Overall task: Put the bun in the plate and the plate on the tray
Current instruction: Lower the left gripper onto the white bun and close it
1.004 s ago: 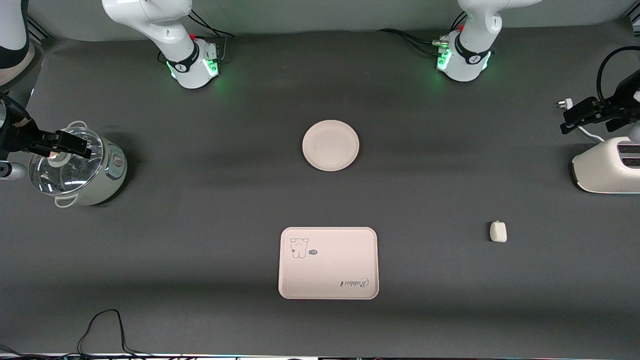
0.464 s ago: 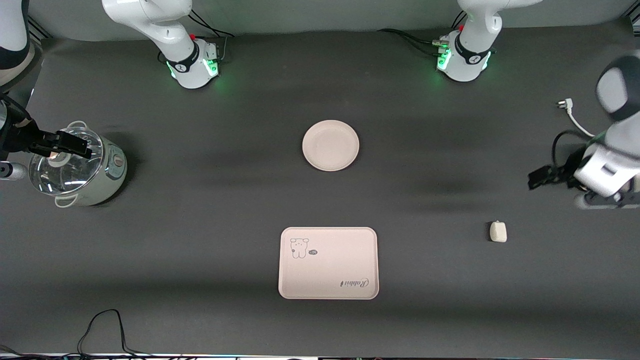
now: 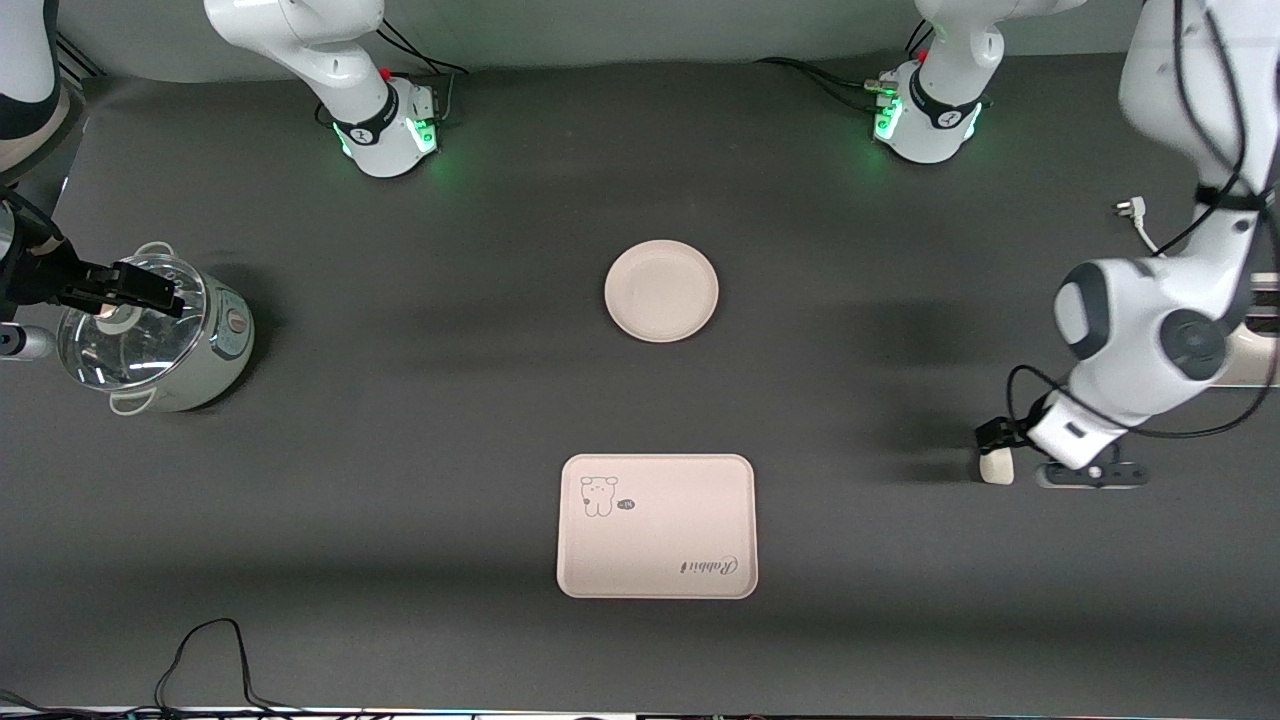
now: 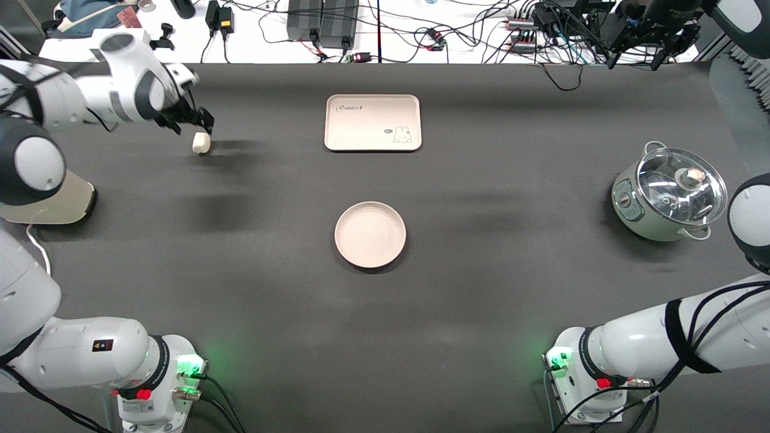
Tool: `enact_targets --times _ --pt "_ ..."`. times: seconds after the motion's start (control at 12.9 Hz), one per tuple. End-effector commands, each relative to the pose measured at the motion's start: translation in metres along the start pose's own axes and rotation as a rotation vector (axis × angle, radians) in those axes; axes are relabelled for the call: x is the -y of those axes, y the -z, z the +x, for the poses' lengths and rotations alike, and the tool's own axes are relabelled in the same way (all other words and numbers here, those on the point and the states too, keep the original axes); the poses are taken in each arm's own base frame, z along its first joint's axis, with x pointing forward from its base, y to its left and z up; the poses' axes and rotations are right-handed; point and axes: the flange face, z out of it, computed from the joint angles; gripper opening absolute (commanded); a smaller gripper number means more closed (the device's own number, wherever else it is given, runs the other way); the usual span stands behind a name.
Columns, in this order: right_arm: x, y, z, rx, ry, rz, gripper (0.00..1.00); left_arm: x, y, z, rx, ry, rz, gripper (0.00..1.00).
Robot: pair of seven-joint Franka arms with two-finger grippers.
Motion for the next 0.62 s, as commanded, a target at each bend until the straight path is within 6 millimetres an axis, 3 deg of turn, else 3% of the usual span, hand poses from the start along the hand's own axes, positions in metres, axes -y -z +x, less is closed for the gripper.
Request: enact_targets --times 0.0,0.08,0.23,0.54 --pt "-0.001 0.002 -0.001 -0.005 0.011 0.012 1.0 0.001 -0.042 -0.002 -0.032 -0.057 0.025 1.0" --pt "-0.001 0.001 -0.001 -0.003 0.011 0.012 1.0 0.002 -0.058 -0.003 -0.055 -0.062 0.024 1.0" --pt "-0.001 0.002 -0.002 -0.005 0.011 0.012 1.0 0.003 -0.063 -0.006 -0.05 -0.086 0.023 0.96" --pt "-0.002 0.003 -0.002 -0.008 0.056 0.007 1.0 0.001 -0.062 -0.005 -0.052 -0.088 0.023 0.5"
